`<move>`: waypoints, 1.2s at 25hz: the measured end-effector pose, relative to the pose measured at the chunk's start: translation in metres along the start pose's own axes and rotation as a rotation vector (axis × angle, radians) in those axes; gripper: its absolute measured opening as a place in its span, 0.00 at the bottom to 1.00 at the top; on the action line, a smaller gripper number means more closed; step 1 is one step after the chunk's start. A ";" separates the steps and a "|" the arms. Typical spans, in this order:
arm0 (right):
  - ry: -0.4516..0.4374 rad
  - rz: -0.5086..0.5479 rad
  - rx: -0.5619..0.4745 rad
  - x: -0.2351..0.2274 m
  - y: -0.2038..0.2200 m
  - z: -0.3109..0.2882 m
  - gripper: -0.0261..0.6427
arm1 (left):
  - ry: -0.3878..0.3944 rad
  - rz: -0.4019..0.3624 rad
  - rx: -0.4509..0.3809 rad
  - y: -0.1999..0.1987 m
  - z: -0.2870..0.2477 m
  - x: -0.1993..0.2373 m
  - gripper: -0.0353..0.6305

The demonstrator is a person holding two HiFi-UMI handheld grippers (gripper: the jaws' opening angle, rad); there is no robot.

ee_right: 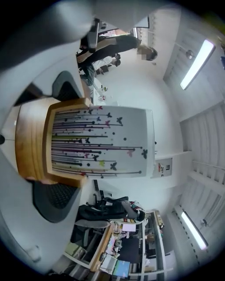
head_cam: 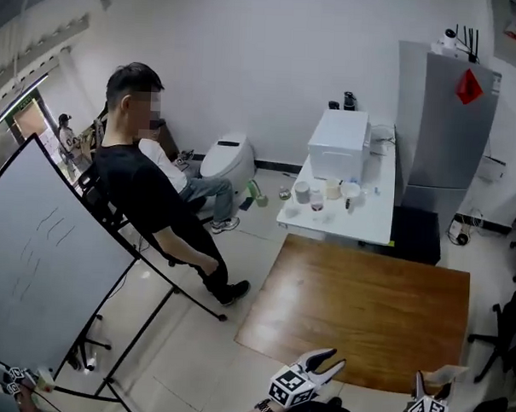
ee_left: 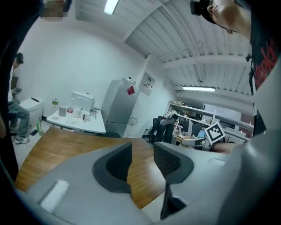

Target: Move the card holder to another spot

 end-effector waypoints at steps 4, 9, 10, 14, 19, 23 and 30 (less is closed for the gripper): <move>-0.025 -0.002 -0.032 0.035 -0.015 -0.013 0.84 | -0.028 -0.034 -0.020 -0.015 0.015 0.012 0.28; 0.012 0.001 -0.103 0.034 -0.035 -0.014 0.84 | -0.071 -0.017 -0.053 -0.013 0.016 0.020 0.29; 0.005 -0.007 -0.107 0.038 -0.037 -0.016 0.84 | -0.085 -0.003 -0.059 -0.014 0.020 0.023 0.29; -0.011 -0.013 -0.118 0.042 -0.043 -0.020 0.84 | -0.096 0.024 -0.067 -0.010 0.021 0.025 0.28; -0.028 -0.041 -0.133 0.047 -0.048 -0.022 0.84 | -0.067 0.010 -0.083 -0.011 0.015 0.023 0.26; -0.016 -0.052 -0.141 0.044 -0.048 -0.020 0.84 | -0.027 0.002 -0.128 -0.018 0.013 0.019 0.15; -0.012 -0.070 -0.151 0.042 -0.048 -0.022 0.84 | -0.055 -0.042 -0.108 -0.018 0.013 0.026 0.16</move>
Point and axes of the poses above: the fingertips, and each gripper's own axes: z backward along the fingers, x to its left, y out of its underside, the point moved 6 cm from there along z, backward along the fingers, and after that the axes turned 13 degrees about -x, right-handed, at the moved point
